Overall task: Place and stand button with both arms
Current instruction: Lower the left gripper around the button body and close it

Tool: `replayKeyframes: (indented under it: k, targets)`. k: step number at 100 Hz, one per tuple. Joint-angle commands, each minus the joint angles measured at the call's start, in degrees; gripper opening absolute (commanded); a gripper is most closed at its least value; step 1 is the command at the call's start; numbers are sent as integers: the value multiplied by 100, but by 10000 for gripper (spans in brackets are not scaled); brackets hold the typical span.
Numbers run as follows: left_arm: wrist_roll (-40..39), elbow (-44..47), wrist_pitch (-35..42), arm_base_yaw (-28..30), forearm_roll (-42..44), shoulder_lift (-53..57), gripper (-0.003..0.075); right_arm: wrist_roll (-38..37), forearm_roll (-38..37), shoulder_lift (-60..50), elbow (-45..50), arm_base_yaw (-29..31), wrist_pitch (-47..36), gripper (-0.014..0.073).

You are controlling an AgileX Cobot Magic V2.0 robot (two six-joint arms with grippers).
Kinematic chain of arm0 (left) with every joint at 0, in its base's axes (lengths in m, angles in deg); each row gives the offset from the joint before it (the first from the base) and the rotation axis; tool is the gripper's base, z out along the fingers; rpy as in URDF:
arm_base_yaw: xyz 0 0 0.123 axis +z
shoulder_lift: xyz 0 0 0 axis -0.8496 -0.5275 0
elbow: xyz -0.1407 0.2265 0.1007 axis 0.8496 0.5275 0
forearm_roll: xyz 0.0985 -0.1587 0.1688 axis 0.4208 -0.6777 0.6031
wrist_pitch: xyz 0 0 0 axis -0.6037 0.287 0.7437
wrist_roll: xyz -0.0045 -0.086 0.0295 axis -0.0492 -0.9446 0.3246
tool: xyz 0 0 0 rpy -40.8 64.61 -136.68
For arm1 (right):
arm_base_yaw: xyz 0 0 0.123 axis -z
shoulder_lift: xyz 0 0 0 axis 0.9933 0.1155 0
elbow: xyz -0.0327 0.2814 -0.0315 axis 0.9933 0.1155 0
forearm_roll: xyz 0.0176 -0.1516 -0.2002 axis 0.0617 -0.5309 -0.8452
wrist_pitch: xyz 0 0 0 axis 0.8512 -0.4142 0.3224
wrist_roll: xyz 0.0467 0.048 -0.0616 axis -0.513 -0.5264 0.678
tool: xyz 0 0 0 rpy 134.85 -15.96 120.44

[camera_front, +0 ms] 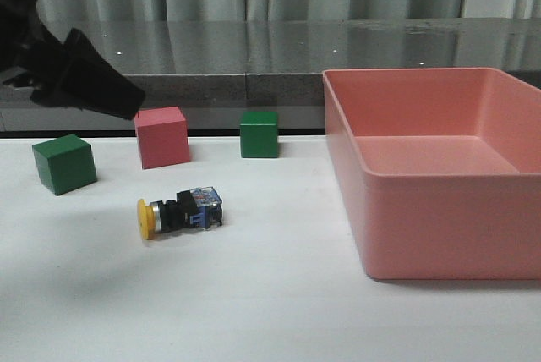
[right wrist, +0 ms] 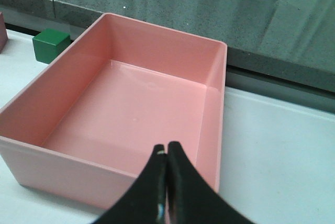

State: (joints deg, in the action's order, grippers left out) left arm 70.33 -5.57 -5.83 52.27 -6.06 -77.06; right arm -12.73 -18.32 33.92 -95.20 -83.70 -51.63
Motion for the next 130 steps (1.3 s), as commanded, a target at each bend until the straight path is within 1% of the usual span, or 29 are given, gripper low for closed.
replayKeyframes:
  k: [1,10,23,55,72,86,92,106,130]
  targets:
    - [949,-158,-673,-25,-316,-65,651,-2,61,21,-153,17,-355,-62]
    - [1687,-158,-1133,-25,-430,-368,651,-2,61,21,-153,17,-342,-62]
    - [2172,-158,-1481,-25,-653,-857,651,-2,61,21,-153,12,-313,-62]
    - [2990,-158,-1471,-14,-1119,-1512,651,-2,61,21,-153,12,-268,-62]
    - [3269,-158,-1350,-14,-1617,-1716,651,-2,61,21,-153,12,-262,-62]
    - [3323,-158,-1350,-14,-1644,-1942,651,-2,61,21,-153,12,-262,-62]
    - [3465,-158,-1350,-14,-1654,-2042,651,-2,61,21,-153,12,-262,-62]
    - [3728,-158,-1350,-14,-1957,-2252,651,-2,61,21,-153,12,-262,-62]
    - [3723,-158,-1350,-14,-2100,-2375,651,-2,61,21,-153,12,-262,-62]
